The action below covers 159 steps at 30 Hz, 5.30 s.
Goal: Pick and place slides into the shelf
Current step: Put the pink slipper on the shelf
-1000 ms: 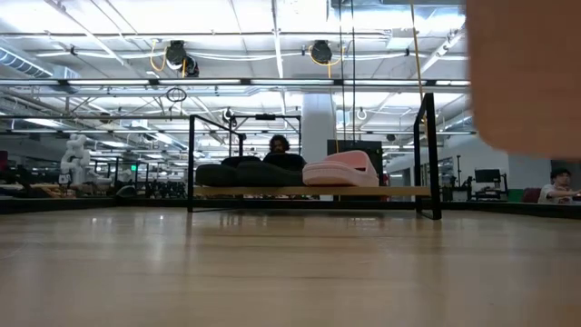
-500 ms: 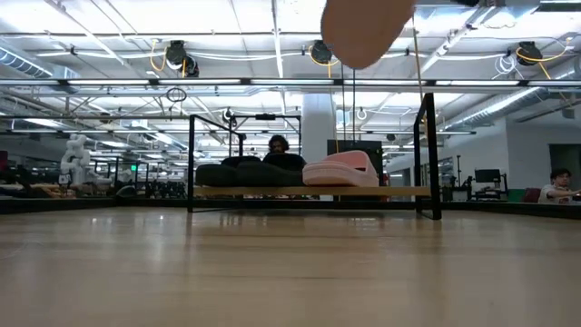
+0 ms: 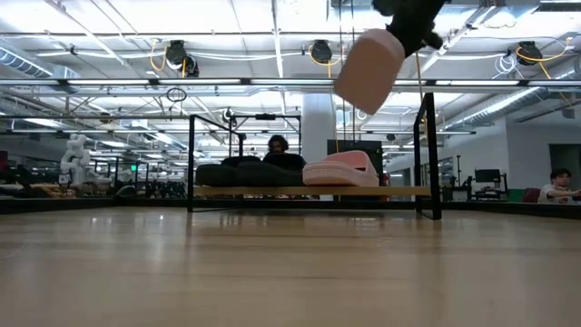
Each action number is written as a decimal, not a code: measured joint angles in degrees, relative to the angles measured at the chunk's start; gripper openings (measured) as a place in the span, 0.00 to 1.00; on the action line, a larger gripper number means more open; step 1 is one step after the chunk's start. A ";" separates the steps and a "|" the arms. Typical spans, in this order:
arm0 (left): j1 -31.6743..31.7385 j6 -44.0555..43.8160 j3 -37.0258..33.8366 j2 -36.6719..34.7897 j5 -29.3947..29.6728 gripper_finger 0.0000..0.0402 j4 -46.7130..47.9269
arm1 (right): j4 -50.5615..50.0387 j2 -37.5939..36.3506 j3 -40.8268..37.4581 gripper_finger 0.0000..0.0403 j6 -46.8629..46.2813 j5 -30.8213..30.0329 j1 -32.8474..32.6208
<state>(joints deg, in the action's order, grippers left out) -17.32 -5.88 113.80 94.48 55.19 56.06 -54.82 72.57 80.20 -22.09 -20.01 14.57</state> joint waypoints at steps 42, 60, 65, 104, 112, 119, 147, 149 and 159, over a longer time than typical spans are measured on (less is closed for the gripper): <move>3.80 4.71 0.00 0.02 -0.12 0.47 -3.07 | -11.92 13.17 -0.02 0.00 -2.14 -0.94 4.84; 3.80 6.26 0.00 0.04 0.21 0.47 -3.20 | -11.02 13.77 -0.02 0.00 -2.31 -0.68 6.42; 3.80 7.33 0.00 0.04 0.25 0.47 -3.20 | -8.33 15.97 -0.02 0.00 -1.57 1.56 6.38; 3.80 9.02 0.00 0.04 0.43 0.47 -3.20 | -13.19 15.79 4.70 0.00 -2.90 -0.94 6.32; 3.80 9.06 0.00 0.04 0.43 0.47 -3.20 | -18.14 15.79 4.70 0.00 -4.26 -0.92 6.33; 3.80 9.06 0.00 0.04 0.43 0.47 -3.21 | -20.94 15.79 4.70 0.00 -4.67 -0.70 6.33; 3.80 9.00 0.00 0.04 0.42 0.47 -3.22 | -16.71 15.85 -1.62 0.00 -5.85 2.72 6.16; 3.80 9.02 0.00 0.04 0.43 0.47 -3.22 | -16.40 15.85 -1.79 0.00 -5.83 3.68 6.16; 3.80 9.06 0.00 0.04 0.43 0.47 -3.22 | -15.43 15.85 -1.81 0.00 -5.76 3.82 5.94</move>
<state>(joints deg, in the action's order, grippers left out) -13.52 3.18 113.80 94.52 55.61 52.84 -70.25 88.42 78.39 -27.86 -16.19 20.51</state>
